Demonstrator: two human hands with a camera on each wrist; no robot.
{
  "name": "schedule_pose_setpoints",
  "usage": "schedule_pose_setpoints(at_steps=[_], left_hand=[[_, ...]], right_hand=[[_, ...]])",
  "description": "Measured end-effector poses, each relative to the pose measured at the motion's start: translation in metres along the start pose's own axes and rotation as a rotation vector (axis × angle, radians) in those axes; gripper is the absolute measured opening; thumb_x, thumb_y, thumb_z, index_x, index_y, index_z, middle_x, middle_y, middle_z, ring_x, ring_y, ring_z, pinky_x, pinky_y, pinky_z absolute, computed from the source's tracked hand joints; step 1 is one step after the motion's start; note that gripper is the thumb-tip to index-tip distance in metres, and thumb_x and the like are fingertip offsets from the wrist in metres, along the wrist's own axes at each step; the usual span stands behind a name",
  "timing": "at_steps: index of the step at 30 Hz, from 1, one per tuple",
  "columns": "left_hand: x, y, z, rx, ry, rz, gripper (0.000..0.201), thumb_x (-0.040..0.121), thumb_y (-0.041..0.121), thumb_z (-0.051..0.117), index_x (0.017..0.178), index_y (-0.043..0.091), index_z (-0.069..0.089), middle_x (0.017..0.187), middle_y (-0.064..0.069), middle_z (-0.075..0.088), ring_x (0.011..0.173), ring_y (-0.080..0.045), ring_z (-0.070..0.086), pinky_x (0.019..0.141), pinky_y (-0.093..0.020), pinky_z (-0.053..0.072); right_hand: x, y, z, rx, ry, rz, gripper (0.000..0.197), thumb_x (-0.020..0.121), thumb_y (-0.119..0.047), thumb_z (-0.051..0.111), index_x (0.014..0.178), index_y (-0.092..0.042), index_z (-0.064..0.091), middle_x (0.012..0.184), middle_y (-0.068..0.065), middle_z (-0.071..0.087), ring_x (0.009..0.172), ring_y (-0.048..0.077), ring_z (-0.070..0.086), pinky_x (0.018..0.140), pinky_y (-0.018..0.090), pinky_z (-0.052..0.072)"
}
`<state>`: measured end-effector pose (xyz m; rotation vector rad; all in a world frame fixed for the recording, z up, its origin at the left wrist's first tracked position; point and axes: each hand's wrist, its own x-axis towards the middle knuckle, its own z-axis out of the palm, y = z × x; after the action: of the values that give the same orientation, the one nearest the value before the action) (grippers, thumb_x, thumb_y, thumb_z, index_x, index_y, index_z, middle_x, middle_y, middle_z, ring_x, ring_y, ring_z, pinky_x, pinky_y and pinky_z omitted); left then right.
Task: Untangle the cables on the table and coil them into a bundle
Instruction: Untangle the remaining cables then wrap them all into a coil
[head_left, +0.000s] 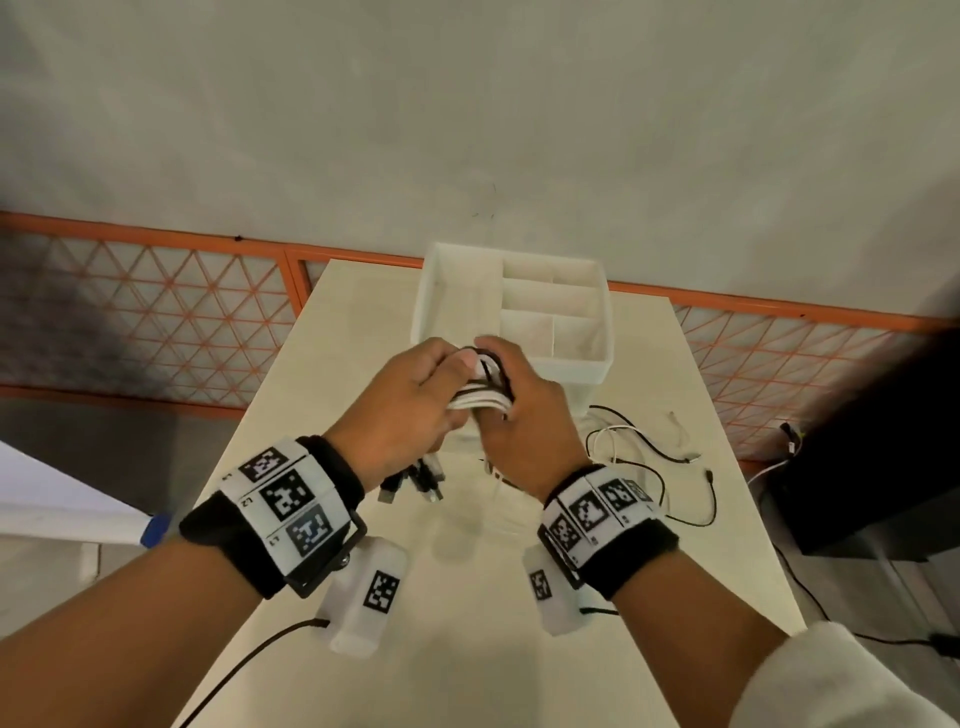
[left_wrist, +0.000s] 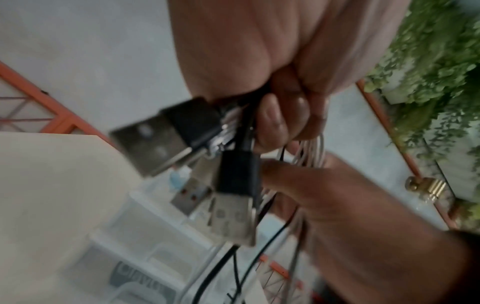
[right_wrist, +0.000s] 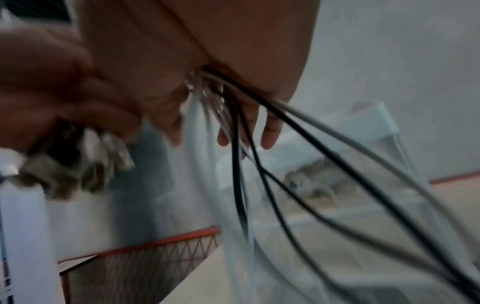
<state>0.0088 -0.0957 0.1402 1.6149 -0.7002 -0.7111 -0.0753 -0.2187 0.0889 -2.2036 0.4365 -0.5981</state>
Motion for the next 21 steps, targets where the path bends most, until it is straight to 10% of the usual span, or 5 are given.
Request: schedule_pose_setpoints(at_steps=[4, 8, 13, 17, 21], left_hand=[[-0.004, -0.005, -0.024, -0.073, 0.099, -0.001, 0.026, 0.103, 0.027, 0.046, 0.086, 0.008, 0.052, 0.057, 0.004, 0.039, 0.040, -0.007, 0.035, 0.039, -0.018, 0.026], [-0.006, -0.038, -0.048, -0.028, 0.197, -0.070, 0.030, 0.101, 0.026, 0.050, 0.073, 0.014, 0.053, 0.056, 0.002, 0.038, 0.041, -0.006, 0.038, 0.042, -0.021, 0.023], [-0.011, -0.092, -0.053, 0.141, 0.217, -0.198, 0.048, 0.101, 0.045, 0.043, 0.071, 0.011, 0.060, 0.047, 0.004, 0.036, 0.043, -0.014, 0.028, 0.045, -0.024, 0.023], [-0.019, -0.127, -0.051, 0.170, -0.006, -0.423, 0.074, 0.097, 0.063, 0.024, 0.088, 0.005, 0.070, 0.046, -0.001, 0.046, 0.043, -0.017, 0.040, 0.051, -0.027, 0.035], [-0.014, -0.113, -0.041, 0.186, -0.090, -0.480, 0.099, 0.061, 0.099, 0.020, 0.115, 0.028, 0.065, 0.102, -0.006, 0.075, 0.096, -0.022, 0.069, 0.096, -0.042, 0.048]], right_hand=[[-0.005, 0.044, -0.010, -0.086, 0.088, 0.419, 0.013, 0.082, -0.007, 0.063, 0.086, -0.018, 0.070, 0.075, -0.001, 0.072, 0.076, 0.022, 0.067, 0.073, 0.033, 0.054], [-0.013, 0.070, -0.043, -0.150, 0.199, 0.617, 0.020, 0.081, -0.010, 0.063, 0.090, -0.020, 0.077, 0.076, 0.005, 0.074, 0.081, 0.028, 0.071, 0.072, 0.032, 0.056], [0.000, 0.056, -0.081, -0.060, 0.535, 0.534, 0.036, 0.077, -0.006, 0.058, 0.082, -0.037, 0.074, 0.082, -0.007, 0.075, 0.082, 0.025, 0.070, 0.077, 0.039, 0.061], [0.007, 0.036, -0.086, -0.053, 0.477, 0.415, 0.041, 0.080, 0.004, 0.054, 0.085, -0.034, 0.071, 0.086, -0.006, 0.074, 0.074, 0.013, 0.067, 0.065, 0.023, 0.054], [0.009, 0.015, -0.077, -0.005, 0.273, 0.324, 0.026, 0.085, -0.001, 0.065, 0.083, -0.026, 0.072, 0.068, -0.008, 0.068, 0.043, 0.002, 0.049, 0.043, 0.014, 0.037]])
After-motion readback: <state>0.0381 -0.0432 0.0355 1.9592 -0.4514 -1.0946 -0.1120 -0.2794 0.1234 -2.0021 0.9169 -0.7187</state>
